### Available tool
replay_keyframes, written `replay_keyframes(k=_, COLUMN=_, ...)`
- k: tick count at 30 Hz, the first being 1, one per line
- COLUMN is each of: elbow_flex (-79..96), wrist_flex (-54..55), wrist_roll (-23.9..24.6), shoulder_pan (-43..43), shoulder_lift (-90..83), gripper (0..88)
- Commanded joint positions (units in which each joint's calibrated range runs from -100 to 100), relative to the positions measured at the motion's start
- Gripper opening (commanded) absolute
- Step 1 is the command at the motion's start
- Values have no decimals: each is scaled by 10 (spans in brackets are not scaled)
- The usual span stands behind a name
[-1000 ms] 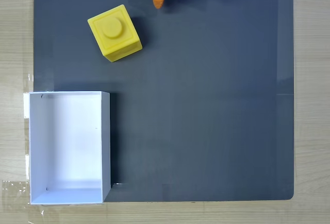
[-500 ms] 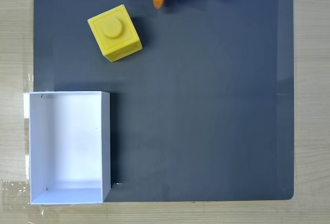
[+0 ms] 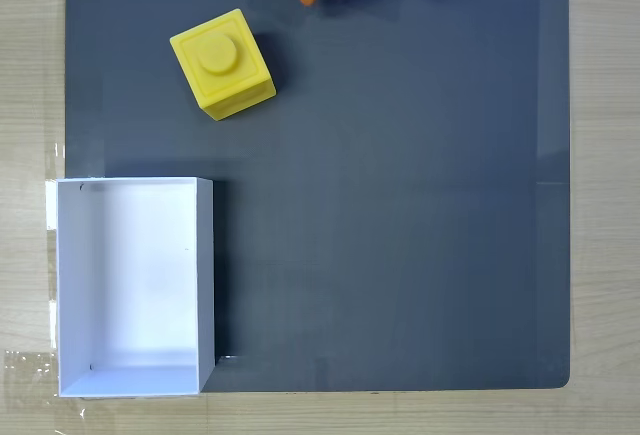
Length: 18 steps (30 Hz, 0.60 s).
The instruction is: Grasp a yellow block and put it in the box
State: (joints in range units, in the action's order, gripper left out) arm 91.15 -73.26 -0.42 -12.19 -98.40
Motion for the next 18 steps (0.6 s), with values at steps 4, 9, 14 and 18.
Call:
replay_keyframes(k=4, elbow_flex=-151, wrist_flex=6, wrist_roll=3, shoulder_pan=55, shoulder_lift=94, gripper=11)
replay_keyframes(k=9, elbow_flex=-334, wrist_flex=3, wrist_roll=3, shoulder_pan=86, shoulder_lift=283, gripper=16)
replay_keyframes(k=14, elbow_flex=-570, wrist_flex=-25, wrist_roll=0, shoulder_pan=70, shoulder_lift=496, gripper=18)
replay_keyframes(k=18, elbow_flex=-767, wrist_flex=-77, wrist_roll=-2, shoulder_pan=28, shoulder_lift=629, gripper=18)
